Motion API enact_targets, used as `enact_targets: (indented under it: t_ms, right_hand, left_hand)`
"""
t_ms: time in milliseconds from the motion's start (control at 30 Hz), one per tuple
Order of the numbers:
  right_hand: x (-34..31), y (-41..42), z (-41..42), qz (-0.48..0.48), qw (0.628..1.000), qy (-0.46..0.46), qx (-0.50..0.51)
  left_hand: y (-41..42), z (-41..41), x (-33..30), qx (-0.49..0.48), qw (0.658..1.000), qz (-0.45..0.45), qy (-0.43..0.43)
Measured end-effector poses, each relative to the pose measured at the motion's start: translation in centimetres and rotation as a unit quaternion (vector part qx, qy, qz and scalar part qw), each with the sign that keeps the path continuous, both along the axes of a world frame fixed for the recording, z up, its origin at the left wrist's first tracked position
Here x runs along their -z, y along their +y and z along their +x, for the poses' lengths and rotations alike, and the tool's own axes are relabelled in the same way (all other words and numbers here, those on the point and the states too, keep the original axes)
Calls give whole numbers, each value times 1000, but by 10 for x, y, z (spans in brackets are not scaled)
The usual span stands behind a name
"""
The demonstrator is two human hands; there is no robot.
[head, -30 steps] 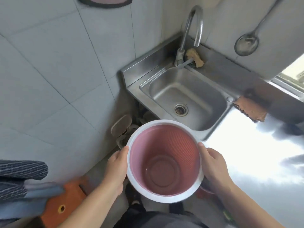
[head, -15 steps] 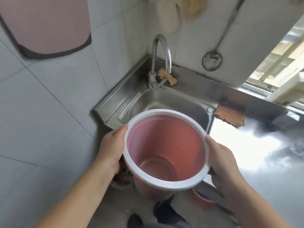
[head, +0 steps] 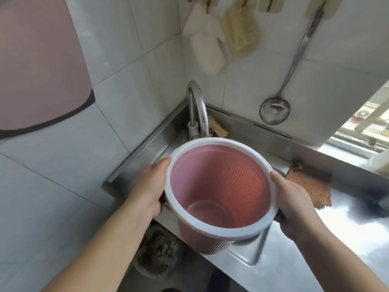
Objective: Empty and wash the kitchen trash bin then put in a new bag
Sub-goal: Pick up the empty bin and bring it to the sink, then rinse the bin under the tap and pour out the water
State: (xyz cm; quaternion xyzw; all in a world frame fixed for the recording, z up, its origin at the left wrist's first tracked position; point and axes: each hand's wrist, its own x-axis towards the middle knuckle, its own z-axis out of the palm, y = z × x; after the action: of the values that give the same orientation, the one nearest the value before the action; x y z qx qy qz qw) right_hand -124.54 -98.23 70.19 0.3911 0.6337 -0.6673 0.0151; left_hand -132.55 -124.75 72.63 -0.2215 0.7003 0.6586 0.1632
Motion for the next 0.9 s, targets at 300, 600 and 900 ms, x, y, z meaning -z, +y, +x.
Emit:
enact_targets:
  t_ms: [300, 600, 900]
  right_hand:
    - [49, 33, -52, 104, 994, -24, -15]
    - [102, 5, -82, 256, 957, -45, -127]
    - [146, -9, -100, 307, 926, -121, -186]
  left_hand:
    - [28, -54, 57, 60, 994, -80, -51]
    - [3, -71, 116, 135, 961, -243, -1]
    - [-24, -90, 162, 174, 962, -199, -71]
